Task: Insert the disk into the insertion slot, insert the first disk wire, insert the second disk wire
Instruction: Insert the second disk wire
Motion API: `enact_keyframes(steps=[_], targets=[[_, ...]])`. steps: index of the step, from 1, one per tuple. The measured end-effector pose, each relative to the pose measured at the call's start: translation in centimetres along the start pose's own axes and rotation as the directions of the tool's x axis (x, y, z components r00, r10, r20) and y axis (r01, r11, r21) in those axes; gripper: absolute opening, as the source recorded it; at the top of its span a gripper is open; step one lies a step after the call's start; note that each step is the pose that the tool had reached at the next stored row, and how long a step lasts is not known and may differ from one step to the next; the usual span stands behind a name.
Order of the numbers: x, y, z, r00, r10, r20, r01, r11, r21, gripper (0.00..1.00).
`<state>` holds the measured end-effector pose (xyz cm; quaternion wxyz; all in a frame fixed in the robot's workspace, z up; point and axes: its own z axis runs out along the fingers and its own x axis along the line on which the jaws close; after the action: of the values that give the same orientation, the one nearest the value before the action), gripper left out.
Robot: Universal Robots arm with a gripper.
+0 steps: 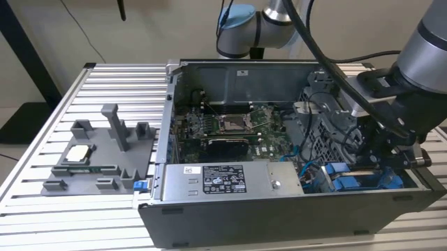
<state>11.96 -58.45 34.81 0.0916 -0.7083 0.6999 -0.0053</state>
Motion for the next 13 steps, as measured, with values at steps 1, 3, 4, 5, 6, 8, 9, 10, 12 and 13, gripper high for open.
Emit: enact_keyframes(steps=[1, 3, 4, 5, 6, 8, 9, 10, 12, 13], targets=[[0.0, 0.0, 0.0, 1.0, 0.0, 0.0001, 0.0, 1.0, 0.0, 0.24], [-0.01, 0.0, -0.02, 1.0, 0.0, -0.0001, 0.0, 1.0, 0.0, 0.24], [0.0, 0.0, -0.03, 1.0, 0.0, -0.0002, 0.0, 1.0, 0.0, 0.24], [-0.01, 0.0, -0.03, 1.0, 0.0, -0.0002, 0.0, 1.0, 0.0, 0.24], [-0.01, -0.03, -0.03, 1.0, 0.0, -0.0002, 0.0, 1.0, -0.0002, 0.24], [0.0, -0.27, -0.01, 1.0, 0.001, -0.0013, -0.001, 0.9999, -0.01, 0.24], [0.0, -0.45, 0.03, 1.0, 0.002, -0.0024, -0.002, 0.9998, -0.02, 0.24], [0.01, -0.65, 0.06, 1.0, 0.003, -0.0035, -0.004, 0.9995, -0.0327, 0.24], [0.0, -0.88, 0.05, 1.0, 0.006, -0.0055, -0.006, 0.9985, -0.054, 0.24], [-0.01, -0.94, -0.01, 1.0, 0.006, -0.0063, -0.007, 0.9981, -0.062, 0.24]])
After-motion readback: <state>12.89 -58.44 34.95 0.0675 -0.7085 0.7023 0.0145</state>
